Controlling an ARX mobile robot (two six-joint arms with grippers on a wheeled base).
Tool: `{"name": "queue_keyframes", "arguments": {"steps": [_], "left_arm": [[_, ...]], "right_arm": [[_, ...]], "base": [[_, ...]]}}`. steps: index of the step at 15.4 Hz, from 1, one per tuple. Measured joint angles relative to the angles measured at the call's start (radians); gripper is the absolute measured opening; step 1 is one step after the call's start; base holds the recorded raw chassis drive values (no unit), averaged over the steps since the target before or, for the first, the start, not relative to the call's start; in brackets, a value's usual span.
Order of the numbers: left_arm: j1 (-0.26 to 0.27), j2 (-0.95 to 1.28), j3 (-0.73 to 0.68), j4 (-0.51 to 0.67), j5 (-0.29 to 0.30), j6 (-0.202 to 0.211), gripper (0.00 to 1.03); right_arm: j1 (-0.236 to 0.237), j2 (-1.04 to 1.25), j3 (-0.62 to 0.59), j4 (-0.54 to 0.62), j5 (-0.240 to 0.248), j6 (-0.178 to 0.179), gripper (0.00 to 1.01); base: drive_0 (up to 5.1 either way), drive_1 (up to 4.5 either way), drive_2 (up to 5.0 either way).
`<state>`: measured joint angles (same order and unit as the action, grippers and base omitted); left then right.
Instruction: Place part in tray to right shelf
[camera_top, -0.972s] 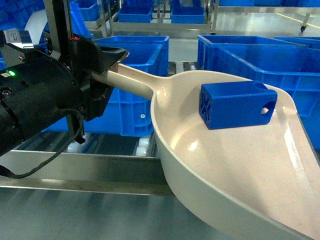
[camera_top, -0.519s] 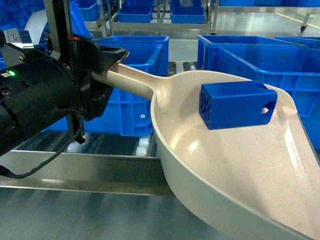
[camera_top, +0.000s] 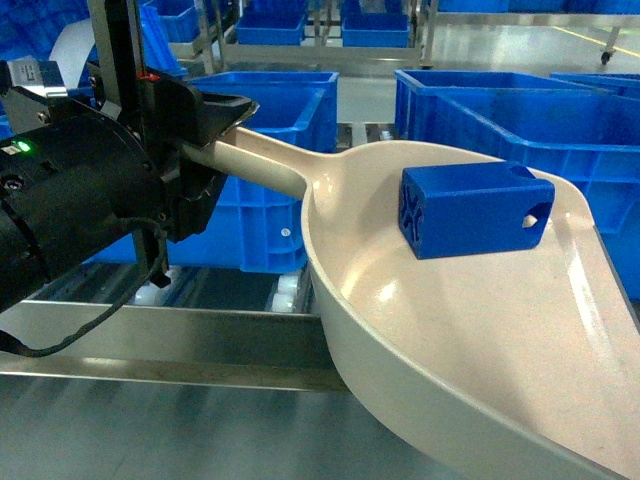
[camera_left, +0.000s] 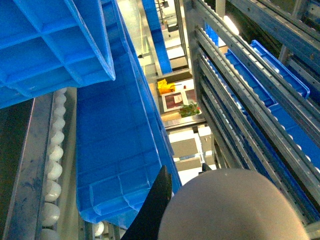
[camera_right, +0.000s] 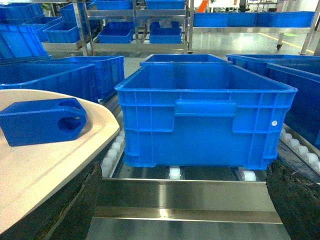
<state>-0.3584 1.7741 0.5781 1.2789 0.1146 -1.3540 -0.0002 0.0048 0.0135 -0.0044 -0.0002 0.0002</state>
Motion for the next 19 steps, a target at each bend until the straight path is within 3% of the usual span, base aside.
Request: {"name": "queue_keyframes", "arguments": {"steps": [2,3,4,7,10,14,17,19], "left_arm": [[0.000,0.000,0.000,-0.003,-0.002,-0.001,0.13],[-0.007,-0.035,0.005,-0.123,-0.063,-0.029,0.13],[-0.010,-0.052,0.003,-0.145,-0.088,-0.038,0.13],[-0.013,-0.082,-0.046,-0.075,-0.053,-0.068,0.13],[-0.003,-0.204,-0.113,-0.107,-0.044,-0.071,0.13],[0.095,-0.400,-0.035,-0.296,-0.040,-0.042,0.13],[0.226,-0.390,0.145,-0.485,-0.124,0.001,0.13],[0.312,-0.274,0.346,-0.612,-0.196,0.076,0.13]], "right_arm": [[0.000,0.000,0.000,0.000,0.000,0.000,0.98],[0.000,0.000,0.000,0.000,0.000,0.000,0.98],[0.000,0.000,0.000,0.000,0.000,0.000,0.98],[0.000,0.000,0.000,0.000,0.000,0.000,0.98],[0.000,0.000,0.000,0.000,0.000,0.000,0.98],[0.000,0.000,0.000,0.000,0.000,0.000,0.98],[0.000,0.000,0.000,0.000,0.000,0.000,0.98],[0.000,0.000,0.000,0.000,0.000,0.000,0.98]], "base": [[0.0,0.00,0.0],[0.0,0.00,0.0],[0.0,0.00,0.0],[0.0,0.00,0.0],[0.0,0.00,0.0],[0.0,0.00,0.0],[0.0,0.00,0.0],[0.0,0.00,0.0]]}}
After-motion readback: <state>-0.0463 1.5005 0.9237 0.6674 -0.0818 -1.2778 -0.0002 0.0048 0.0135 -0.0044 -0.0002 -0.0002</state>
